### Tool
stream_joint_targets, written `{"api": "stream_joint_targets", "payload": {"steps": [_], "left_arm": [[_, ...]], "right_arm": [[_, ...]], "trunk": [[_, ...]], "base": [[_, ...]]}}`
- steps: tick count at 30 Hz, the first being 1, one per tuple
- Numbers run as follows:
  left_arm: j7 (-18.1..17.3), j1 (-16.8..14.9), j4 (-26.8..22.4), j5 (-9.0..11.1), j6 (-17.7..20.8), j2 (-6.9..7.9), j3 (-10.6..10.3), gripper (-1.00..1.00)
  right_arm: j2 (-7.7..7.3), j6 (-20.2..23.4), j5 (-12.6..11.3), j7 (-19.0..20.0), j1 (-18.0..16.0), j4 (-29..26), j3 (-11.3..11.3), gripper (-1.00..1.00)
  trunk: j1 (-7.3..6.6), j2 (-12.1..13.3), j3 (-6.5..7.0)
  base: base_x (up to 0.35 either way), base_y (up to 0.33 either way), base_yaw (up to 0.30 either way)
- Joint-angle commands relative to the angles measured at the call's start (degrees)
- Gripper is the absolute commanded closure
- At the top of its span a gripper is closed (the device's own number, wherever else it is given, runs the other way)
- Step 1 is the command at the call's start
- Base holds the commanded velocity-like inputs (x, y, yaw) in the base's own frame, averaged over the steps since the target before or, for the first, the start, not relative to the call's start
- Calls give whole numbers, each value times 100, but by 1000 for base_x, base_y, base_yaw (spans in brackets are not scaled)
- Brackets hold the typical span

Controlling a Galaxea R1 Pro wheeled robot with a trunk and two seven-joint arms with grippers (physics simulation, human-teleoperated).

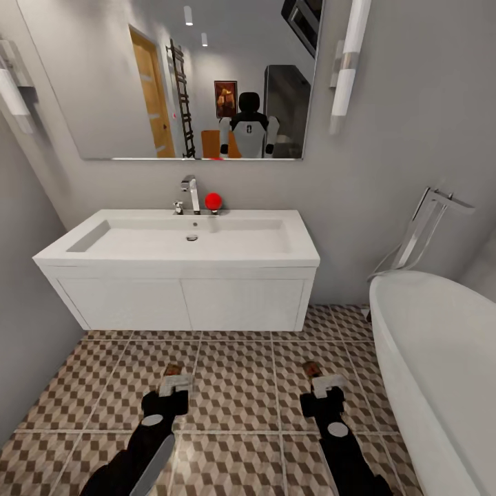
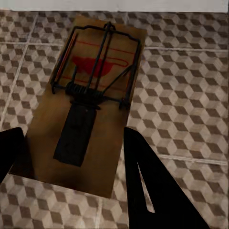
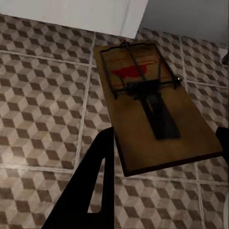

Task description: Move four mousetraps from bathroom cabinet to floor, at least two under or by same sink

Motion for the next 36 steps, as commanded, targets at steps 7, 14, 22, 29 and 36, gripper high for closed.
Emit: {"api": "stream_joint_targets", "payload": {"steps": [7, 14, 22, 29, 36], "left_arm": [[-612, -1689, 1045, -173, 1076, 1, 616, 100], [-1207, -2685, 3230, -191, 68, 74, 882, 100], [-2065, -2746, 4292, -196, -1669, 112, 875, 100], [-2156, -2748, 4396, -187, -2477, 122, 858, 100], [-2156, -2748, 4617, -187, -2729, -8, 847, 100]], "right_arm": [[102, 488, 44, -12, -1404, 903, 18, 100], [102, 113, 43, -18, -2512, 2802, 10, 100], [102, -402, 31, -11, -2615, 3095, -22, 100], [102, -487, 16, -4, -2617, 3107, -24, 100], [102, -537, 26, -15, -2618, 3094, -24, 100]], "trunk": [[0, -3, -7], [0, -3, -7], [0, -3, -7], [0, -3, -7], [0, -3, -7]], "base": [[0, 0, 0], [0, 0, 0], [0, 0, 0], [0, 0, 0], [0, 0, 0]]}}
